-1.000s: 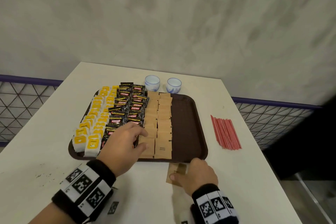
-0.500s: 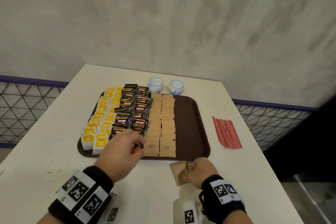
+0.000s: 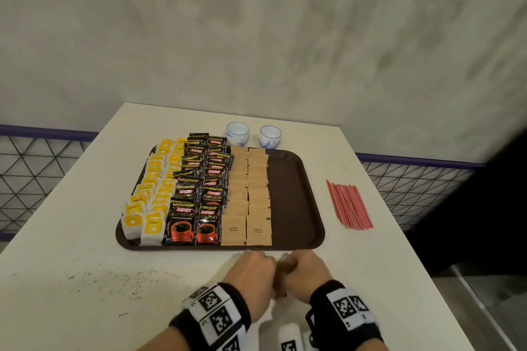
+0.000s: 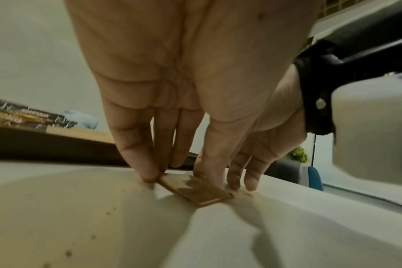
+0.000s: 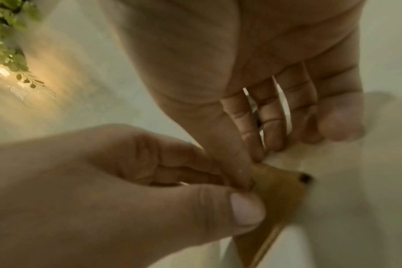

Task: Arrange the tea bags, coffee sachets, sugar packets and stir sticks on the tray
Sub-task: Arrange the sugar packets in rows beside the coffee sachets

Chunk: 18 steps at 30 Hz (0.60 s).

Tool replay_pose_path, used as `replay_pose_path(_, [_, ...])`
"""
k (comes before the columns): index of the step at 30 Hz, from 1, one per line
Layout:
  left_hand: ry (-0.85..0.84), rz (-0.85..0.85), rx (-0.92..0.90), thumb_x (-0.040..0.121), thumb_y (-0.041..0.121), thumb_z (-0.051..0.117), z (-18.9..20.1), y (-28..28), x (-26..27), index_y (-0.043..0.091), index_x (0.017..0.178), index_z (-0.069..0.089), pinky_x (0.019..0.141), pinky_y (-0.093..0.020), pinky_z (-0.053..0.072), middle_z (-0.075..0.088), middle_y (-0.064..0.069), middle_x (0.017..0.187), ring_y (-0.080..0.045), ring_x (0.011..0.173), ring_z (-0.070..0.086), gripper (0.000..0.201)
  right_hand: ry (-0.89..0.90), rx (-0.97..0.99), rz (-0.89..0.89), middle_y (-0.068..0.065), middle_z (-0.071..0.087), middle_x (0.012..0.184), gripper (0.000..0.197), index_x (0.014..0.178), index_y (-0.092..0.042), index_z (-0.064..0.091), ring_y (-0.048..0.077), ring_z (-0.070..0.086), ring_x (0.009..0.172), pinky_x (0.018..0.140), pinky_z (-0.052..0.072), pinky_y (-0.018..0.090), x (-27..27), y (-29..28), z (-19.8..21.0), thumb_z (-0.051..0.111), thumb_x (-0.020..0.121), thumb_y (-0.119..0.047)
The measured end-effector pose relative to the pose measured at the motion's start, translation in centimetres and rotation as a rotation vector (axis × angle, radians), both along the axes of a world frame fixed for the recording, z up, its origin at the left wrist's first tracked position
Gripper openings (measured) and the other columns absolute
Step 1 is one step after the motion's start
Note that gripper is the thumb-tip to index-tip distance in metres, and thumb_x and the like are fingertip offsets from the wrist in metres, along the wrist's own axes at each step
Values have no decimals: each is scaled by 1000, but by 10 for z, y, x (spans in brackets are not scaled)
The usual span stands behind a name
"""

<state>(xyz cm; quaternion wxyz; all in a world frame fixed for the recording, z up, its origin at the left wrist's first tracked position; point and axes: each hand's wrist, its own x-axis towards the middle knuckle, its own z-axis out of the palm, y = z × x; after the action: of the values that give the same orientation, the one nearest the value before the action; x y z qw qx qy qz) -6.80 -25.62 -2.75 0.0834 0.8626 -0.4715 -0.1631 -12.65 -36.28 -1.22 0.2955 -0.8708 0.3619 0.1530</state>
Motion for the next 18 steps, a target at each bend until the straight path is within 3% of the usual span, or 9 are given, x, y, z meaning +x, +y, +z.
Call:
replay_pose_path(1, [10,0,12,92,19,53,-1,0,0,12,109,60,94,-34,46,60,-8,113,-23,105,55,20,29,-19,40,2,66,91,23,63,-24,53,18,61,89,86,49,25,1,3,0,65,81,-16])
replay_pose_path(3, [37,19,24,91,13,52,-3,0,0,12,112,60,94,-34,47,59,-8,115,-23,105,55,22,52,-99,102,4,65,99,23,63,-25,51,22,61,93,86,47,26,3,8,-4,63,83,-24])
replay_pose_path(5, [45,45,15,90,12,54,-4,1,-3,13,119,56,95,-34,45,55,-7,119,-23,109,53,29,54,-133,123,7,64,110,4,83,-25,65,24,61,102,88,47,28,7,14,-5,61,85,-25])
replay_pose_path(8, [104,113,-38,85,22,63,-4,4,-3,18,125,46,100,-33,43,48,-4,125,-22,115,47,44,87,-142,144,7,66,113,21,106,-17,67,25,62,105,89,48,29,11,14,-12,60,87,-20])
replay_pose_path(10, [132,139,-83,83,21,65,-2,8,-2,20,123,44,99,-33,43,48,-1,125,-20,114,46,45,73,-101,127,6,68,106,18,102,-16,67,23,63,99,85,48,27,12,13,-11,63,85,-19])
replay_pose_path(12, [132,146,-156,83,18,63,1,15,0,23,120,43,97,-31,43,48,3,124,-17,112,46,42,18,-5,58,1,67,92,3,86,-18,66,20,64,87,82,50,25,9,8,-12,66,83,-16])
replay_pose_path(14, [159,192,-269,85,23,63,7,27,3,28,120,43,97,-26,43,48,10,124,-11,112,46,41,-99,130,-35,-2,64,79,16,73,-19,62,13,62,74,70,51,23,5,-4,-8,66,83,-8])
replay_pose_path(16, [224,298,-365,85,32,64,15,44,11,32,124,43,97,-22,43,49,16,121,-4,109,47,45,-233,233,-101,-1,64,72,24,70,-16,58,7,59,62,57,46,18,6,-15,2,60,85,2])
replay_pose_path(18, [256,401,-436,83,36,66,23,63,22,33,122,46,89,-19,45,50,18,113,0,97,49,44,-329,262,-129,4,67,79,24,73,-14,58,8,61,65,59,48,20,17,-26,8,56,88,5])
